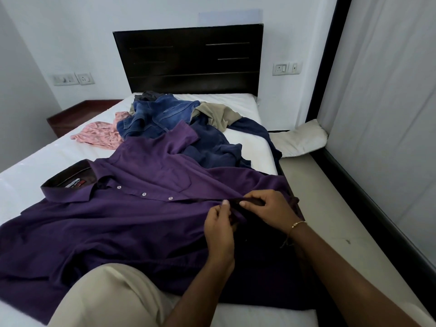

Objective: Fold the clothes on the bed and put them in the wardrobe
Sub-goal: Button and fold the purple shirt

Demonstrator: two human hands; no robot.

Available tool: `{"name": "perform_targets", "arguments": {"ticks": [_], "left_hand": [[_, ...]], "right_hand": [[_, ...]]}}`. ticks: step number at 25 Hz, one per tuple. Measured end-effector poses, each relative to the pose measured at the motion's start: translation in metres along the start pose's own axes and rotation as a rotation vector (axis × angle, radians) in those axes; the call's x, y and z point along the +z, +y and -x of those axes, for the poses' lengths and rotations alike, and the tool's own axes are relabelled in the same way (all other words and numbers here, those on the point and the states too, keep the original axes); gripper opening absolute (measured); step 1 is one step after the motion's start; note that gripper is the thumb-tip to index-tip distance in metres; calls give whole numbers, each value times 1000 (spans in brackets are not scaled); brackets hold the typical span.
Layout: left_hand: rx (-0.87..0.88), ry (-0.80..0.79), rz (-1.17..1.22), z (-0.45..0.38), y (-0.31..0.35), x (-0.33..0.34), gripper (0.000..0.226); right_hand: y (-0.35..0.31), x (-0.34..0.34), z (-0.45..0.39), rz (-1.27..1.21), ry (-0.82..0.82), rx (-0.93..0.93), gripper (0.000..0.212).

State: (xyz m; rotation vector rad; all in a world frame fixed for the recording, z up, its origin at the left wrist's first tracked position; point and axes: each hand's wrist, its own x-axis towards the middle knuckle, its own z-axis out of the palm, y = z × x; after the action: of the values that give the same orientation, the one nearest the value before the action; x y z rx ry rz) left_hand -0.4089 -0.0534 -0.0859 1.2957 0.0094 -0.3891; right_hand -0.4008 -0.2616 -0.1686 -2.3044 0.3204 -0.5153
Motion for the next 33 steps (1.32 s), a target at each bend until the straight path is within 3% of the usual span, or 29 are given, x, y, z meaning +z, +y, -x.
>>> {"name": "perform_targets", "arguments": {"ticks": [3,6,10,14,19,24,33], "left_hand": [[-34,65,41,-7,-4,-2,20],[44,96,-81,-8,-10,-3,12],[73,123,-182,-9,-15,-2,3],[116,149,-259,-15,-20,-3,11],[-67,93,33,-11,-21,-3,12],[-135,108,229,-20,-27,-5,18],[-262,100,321,-23,-30,-7,16]], "right_hand": [[0,15,-1,28,70,-47,13],[-3,27,0,10,155,-90,2],[-17,41,11,16,174,-121,8],[-24,45,21,54,96,-206,9],[-18,47,24,28,57,-221,12],[-13,46,24,-31,102,-185,14],[-5,60,26,-153,144,-110,9]]}}
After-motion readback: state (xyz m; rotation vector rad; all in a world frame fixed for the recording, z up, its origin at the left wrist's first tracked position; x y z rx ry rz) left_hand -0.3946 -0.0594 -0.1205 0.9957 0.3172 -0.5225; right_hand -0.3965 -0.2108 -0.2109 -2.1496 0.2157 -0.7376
